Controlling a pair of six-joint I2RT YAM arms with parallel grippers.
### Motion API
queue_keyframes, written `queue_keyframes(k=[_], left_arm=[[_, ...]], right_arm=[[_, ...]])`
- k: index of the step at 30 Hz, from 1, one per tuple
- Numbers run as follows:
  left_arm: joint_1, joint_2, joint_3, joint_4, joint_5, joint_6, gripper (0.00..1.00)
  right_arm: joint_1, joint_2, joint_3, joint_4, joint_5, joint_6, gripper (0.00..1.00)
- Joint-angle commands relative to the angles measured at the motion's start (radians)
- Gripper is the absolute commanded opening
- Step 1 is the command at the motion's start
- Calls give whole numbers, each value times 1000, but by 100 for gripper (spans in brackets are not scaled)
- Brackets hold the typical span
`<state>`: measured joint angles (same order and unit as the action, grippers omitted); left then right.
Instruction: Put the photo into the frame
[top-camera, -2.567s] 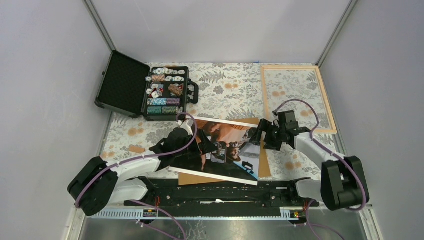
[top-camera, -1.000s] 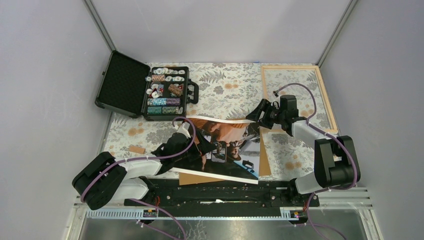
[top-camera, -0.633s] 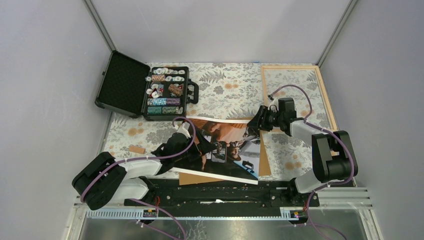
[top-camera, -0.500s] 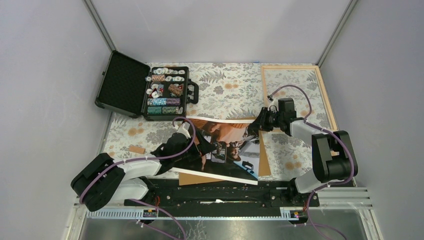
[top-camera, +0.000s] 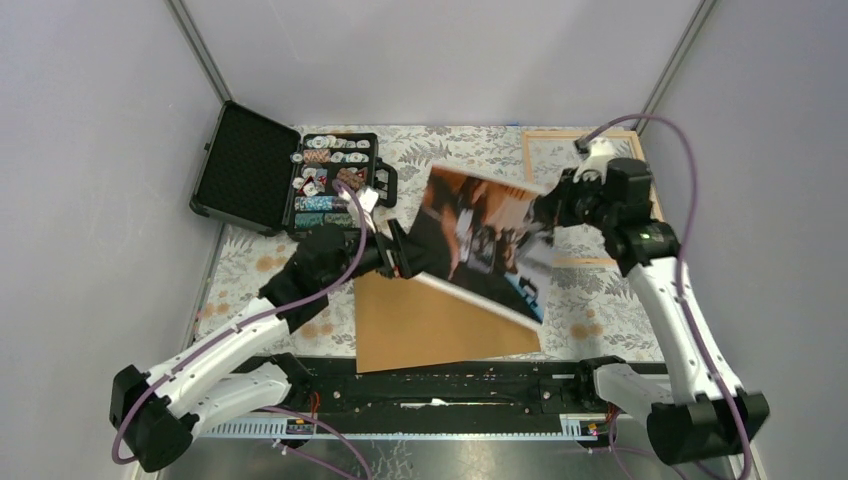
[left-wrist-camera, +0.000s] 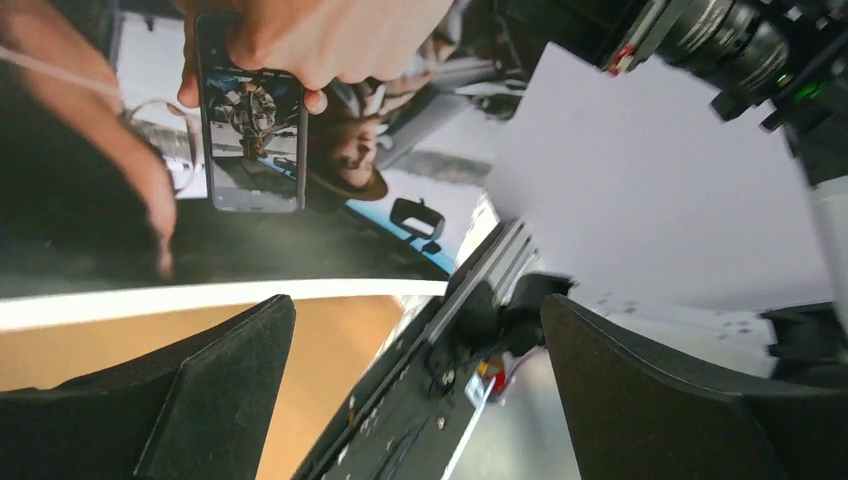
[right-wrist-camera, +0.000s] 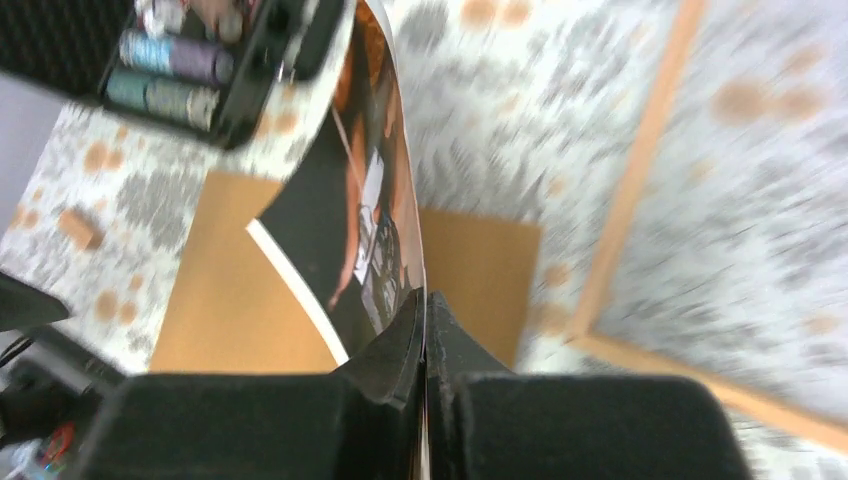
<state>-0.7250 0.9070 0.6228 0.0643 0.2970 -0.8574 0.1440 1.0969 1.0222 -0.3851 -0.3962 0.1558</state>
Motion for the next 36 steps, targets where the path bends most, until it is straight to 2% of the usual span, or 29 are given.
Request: queue_keyframes(k=[1,4,6,10,13,15,18,22,25,31,36], left_arm=[[13,37,218,-136,21,197,99],[20,81,288,-165,10,245,99],[31,101,308,-164,19,254,99],[35,128,312,-147,21,275,99],[23,147,305,-139,-2,302,99],[13,152,296,-136,-33,323,99],[0,155,279,-136,-82,353,99],[-13,149,256,-140,-113,375,99],[-20,143,245,-146,-126,380,99],[-27,145,241,-150,-134,380,99],[-19,123,243,-161,-152,384,99]], right_arm=[[3,-86,226,-115,264,-280,0],[3,-55,394,-132,535,-452,0],[3,-3,518,-149,641,-566,0],[3,90,703,-134,712,-738,0],[3,145,730,-149,662,-884,0],[5,145,671,-164,546,-983,0],[7,86,469,-122,407,-1078,0],[25,-9,213,-31,352,-1077,0],[37,-81,59,-27,321,-1125,0],[58,-120,-105,-37,286,-1212,0],[61,-58,-136,-52,252,-1233,0]])
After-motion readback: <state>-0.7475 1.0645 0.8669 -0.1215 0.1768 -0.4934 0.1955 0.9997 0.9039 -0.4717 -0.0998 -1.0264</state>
